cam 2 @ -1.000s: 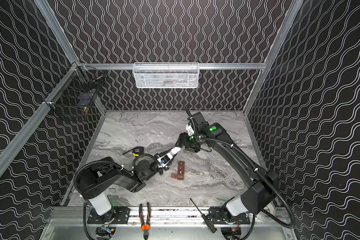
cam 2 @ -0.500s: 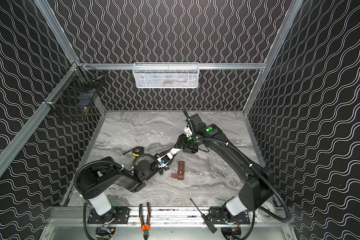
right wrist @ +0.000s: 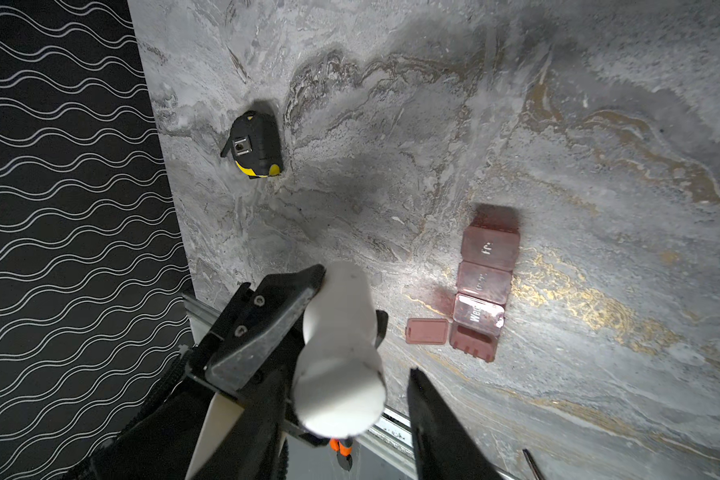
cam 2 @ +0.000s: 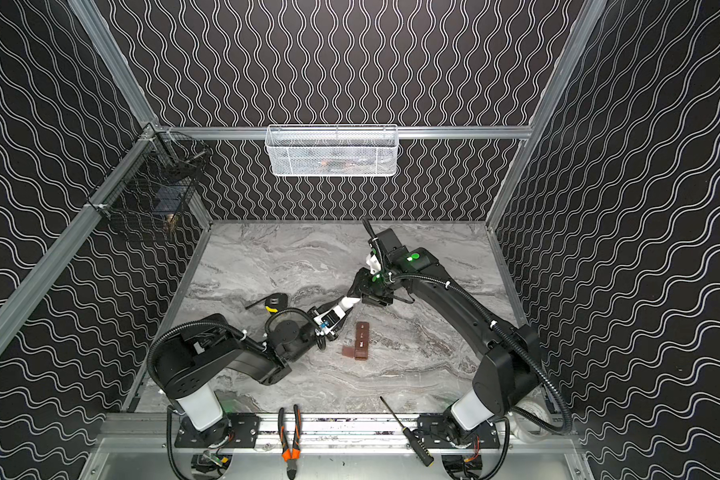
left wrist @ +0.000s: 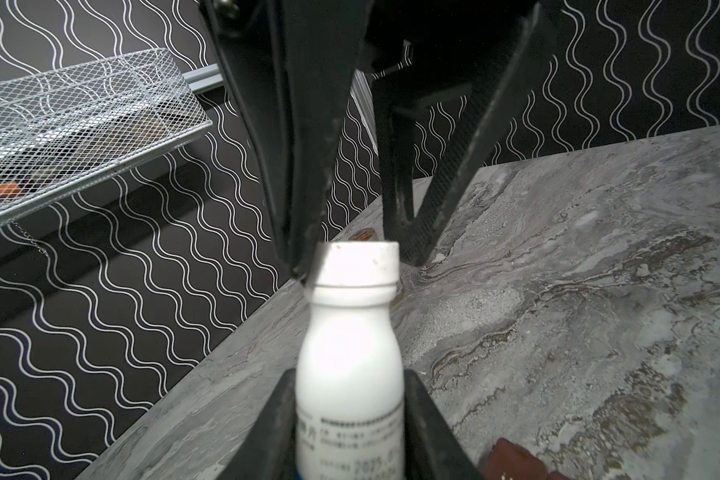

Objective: Sort the pills into containers

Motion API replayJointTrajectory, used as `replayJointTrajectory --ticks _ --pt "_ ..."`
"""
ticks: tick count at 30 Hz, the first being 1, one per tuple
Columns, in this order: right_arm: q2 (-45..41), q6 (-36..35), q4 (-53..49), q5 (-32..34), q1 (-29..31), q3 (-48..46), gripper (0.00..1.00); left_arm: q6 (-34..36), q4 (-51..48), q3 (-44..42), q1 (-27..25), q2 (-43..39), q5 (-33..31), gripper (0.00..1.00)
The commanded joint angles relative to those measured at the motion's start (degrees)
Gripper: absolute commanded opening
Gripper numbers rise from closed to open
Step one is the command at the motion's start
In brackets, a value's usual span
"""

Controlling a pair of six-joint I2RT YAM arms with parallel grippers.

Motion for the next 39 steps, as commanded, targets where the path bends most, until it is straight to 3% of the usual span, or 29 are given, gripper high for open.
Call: replayJointTrajectory --ticks 1,18,24,39 --pt "0.37 -0.07 1.15 -0.78 0.06 0.39 0.48 0.41 3.43 -0.23 0.14 -0.41 0.54 0.00" --pt "-1.13 -2.18 -0.16 -0.79 0.06 0.28 0.27 -0.05 3.41 -0.92 0.03 -1.08 1.09 0.00" --pt "-3.05 -7.83 -2.39 -0.82 0.15 -0.72 0.27 -2.28 3.24 -1.93 0.01 -2.86 2.76 0.00" --pt "-10.22 -18.54 -6.32 2.05 0.30 -0.89 0.27 -4.48 -12.40 -4.00 -3.15 -13.49 7.26 0.00"
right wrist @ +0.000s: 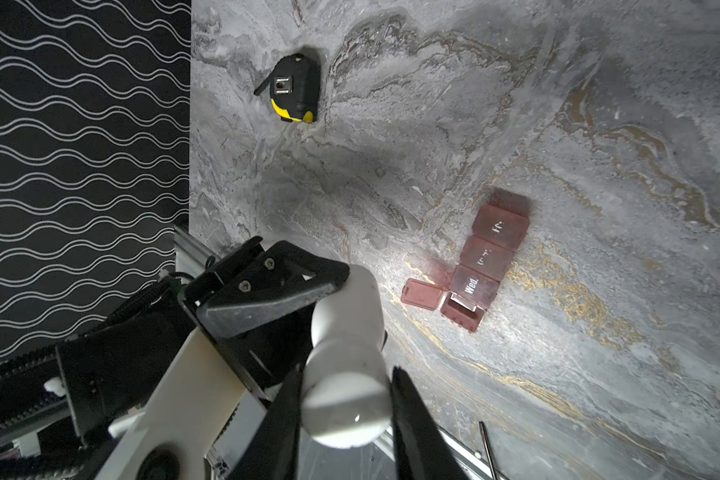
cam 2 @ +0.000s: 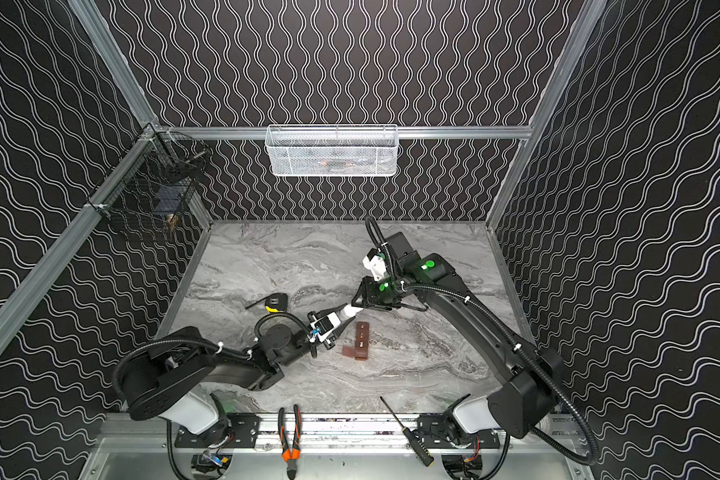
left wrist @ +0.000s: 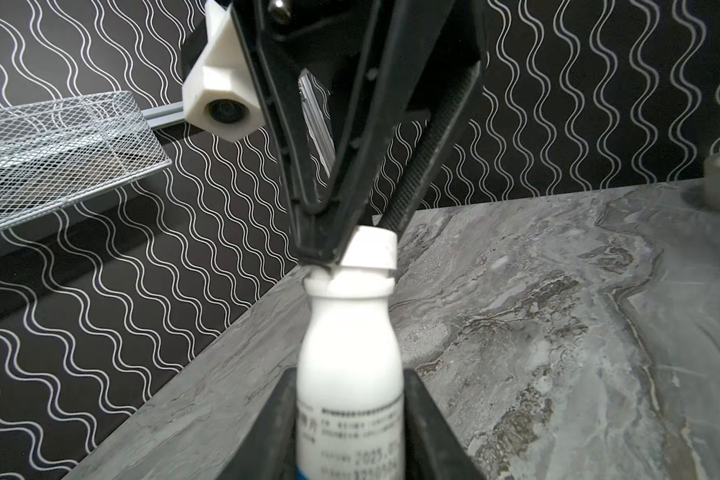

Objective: Sort the pills into containers

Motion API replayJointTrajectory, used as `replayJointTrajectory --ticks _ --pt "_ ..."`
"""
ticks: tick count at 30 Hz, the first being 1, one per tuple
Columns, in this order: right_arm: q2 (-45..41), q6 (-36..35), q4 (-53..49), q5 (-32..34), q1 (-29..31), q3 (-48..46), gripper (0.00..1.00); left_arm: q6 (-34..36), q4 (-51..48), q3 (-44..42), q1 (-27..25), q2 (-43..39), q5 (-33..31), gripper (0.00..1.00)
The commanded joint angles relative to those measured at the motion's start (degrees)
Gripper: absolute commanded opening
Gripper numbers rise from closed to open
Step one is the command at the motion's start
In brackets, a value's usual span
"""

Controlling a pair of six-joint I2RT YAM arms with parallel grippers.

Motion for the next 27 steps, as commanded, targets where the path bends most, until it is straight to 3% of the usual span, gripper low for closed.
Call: replayJointTrajectory --ticks 1,10,19,27 --pt "-2.07 -5.28 -1.52 4.92 -0.12 0.65 0.27 -0.14 -6.55 -0.82 -0.52 -2.88 0.94 0.00" --pt "-7.77 -12.35 0.75 6.50 1.95 -2.75 0.26 -2.72 -15.03 -0.56 -0.89 -9.75 2.94 0.00" --pt "-3.95 -5.50 -4.64 12.39 1.21 0.01 0.29 -3.53 -19.40 -1.79 -1.19 -14.19 -0.71 0.00" --pt "-5.37 3.65 -2.01 21.35 -0.37 -10.01 0.30 -5.09 -31.86 -3.41 -2.91 -24.87 -4.52 0.00"
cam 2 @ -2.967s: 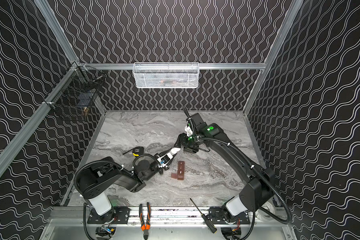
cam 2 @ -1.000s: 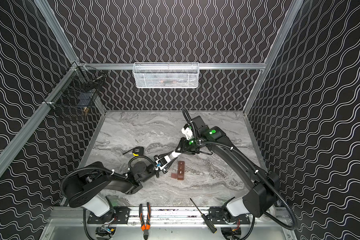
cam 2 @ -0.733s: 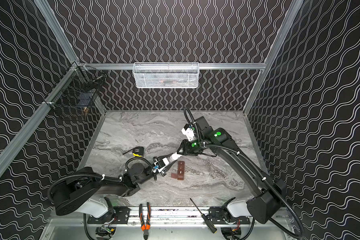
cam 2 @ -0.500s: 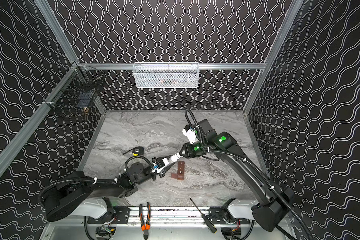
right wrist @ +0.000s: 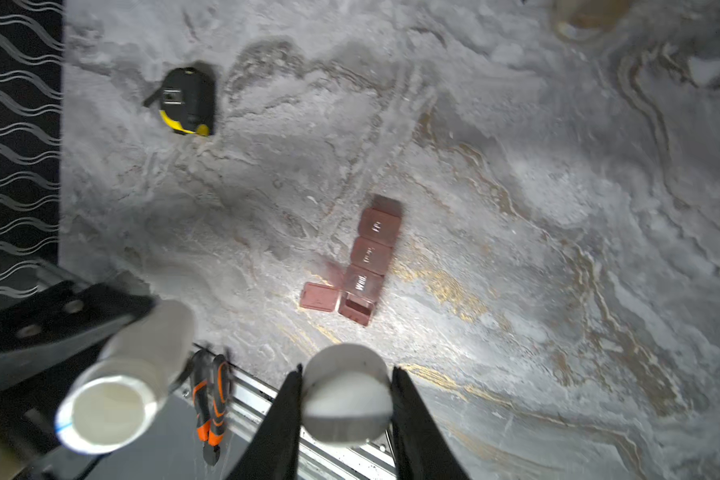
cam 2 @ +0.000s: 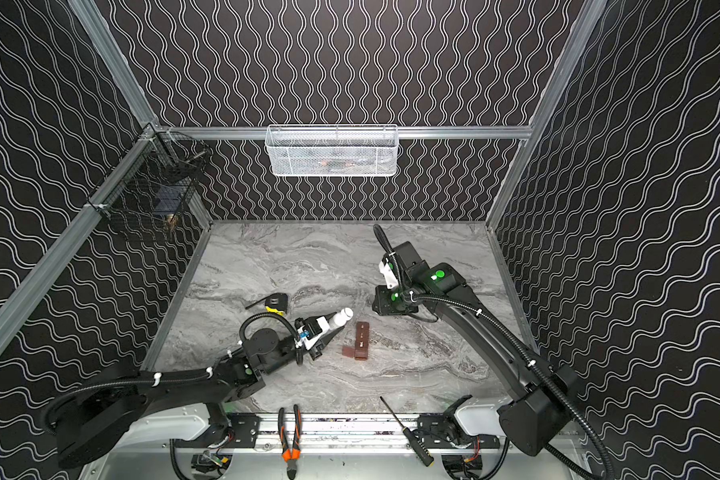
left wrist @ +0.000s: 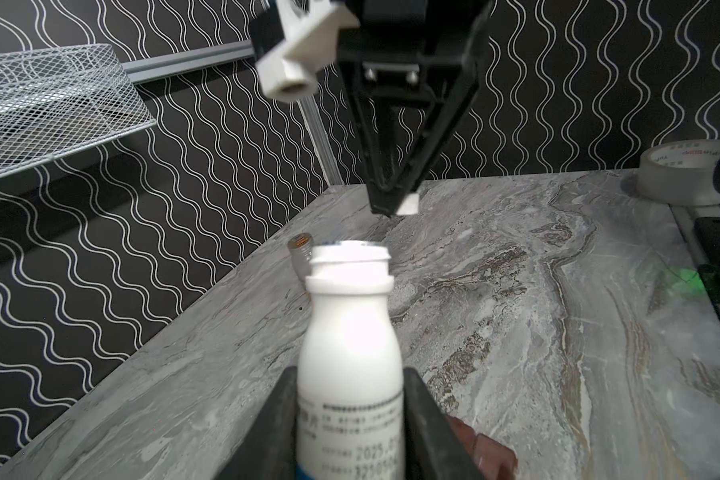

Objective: Sort the pills into containers
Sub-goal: 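Lift the cap off with the right gripper and carry it away from the bottle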

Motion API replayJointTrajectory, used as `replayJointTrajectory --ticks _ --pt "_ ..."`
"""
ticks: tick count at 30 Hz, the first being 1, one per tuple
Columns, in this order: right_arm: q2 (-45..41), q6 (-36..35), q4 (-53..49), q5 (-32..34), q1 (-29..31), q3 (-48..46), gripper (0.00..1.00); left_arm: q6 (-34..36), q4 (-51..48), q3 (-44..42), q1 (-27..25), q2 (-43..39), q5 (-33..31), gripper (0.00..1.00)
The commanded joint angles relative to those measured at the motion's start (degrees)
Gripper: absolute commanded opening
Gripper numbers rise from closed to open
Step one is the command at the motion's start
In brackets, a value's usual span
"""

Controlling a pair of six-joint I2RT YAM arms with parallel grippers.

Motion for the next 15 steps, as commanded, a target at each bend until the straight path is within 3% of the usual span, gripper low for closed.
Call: replayJointTrajectory --ticks 1,8,15 --pt "-0.90 6.22 1.36 5.91 -0.22 -4.58 0.30 -0.60 -6.40 -0.45 -1.05 -3.46 -3.04 0.00" --pt "-0.51 12.61 10.03 10.56 -0.23 -17.87 0.29 -1.69 -10.35 -1.76 -3.05 -7.80 -6.56 0.00" --pt "3.29 13.88 15.29 13.37 -1.35 -23.47 0.31 -2.38 -9.46 -2.48 -4.37 -7.14 -7.42 0.00"
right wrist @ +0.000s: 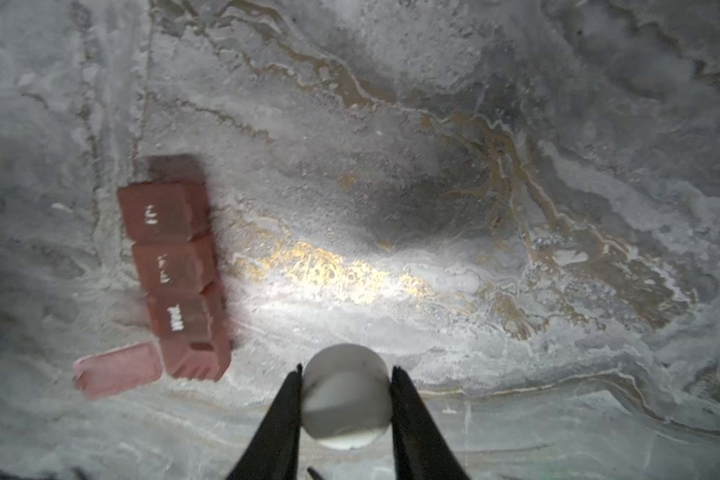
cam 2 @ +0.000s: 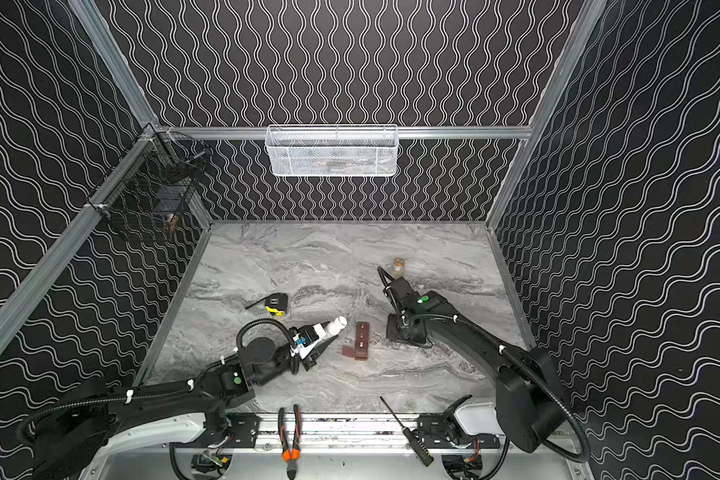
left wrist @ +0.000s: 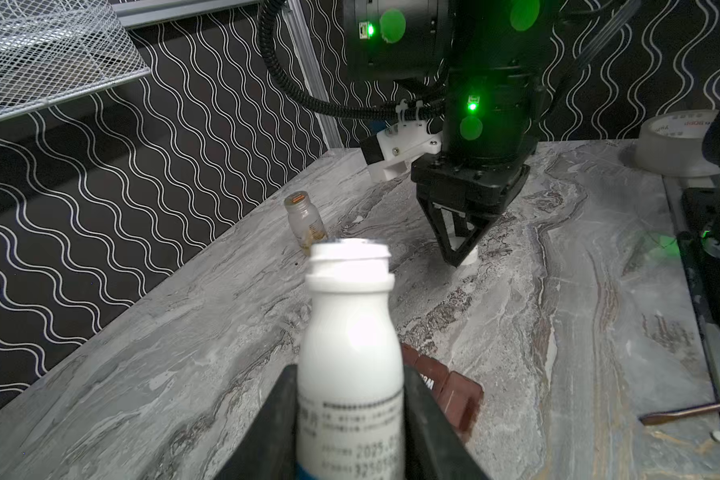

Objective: Sort the pills into containers
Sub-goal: 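Lift the cap off with the right gripper and carry it away from the bottle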

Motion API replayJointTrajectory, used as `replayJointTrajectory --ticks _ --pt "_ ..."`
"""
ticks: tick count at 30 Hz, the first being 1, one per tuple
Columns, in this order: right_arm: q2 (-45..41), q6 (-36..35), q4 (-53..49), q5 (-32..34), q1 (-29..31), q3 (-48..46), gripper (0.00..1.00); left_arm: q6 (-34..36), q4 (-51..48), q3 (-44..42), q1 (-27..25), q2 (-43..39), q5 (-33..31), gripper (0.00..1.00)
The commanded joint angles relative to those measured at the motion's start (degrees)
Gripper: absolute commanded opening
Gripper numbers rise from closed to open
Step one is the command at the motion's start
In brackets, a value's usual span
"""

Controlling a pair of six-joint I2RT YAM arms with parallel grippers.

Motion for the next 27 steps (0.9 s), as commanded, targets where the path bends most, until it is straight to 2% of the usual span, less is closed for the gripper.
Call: replayJointTrajectory --ticks 1,11,27 --pt "1.56 1.99 4.18 3.18 -0.41 -1.67 0.32 -0.95 1.63 -0.48 -0.41 0.45 -0.92 0.00" --pt "4.17 2.25 8.68 4.17 -3.09 -6.14 0.32 -1.59 2.07 -0.59 -1.05 1.75 -1.37 0.00" --pt "6.18 2.42 10.52 5.41 -4.23 -8.00 0.33 -2.12 1.16 -1.59 -1.32 0.68 -2.03 0.00"
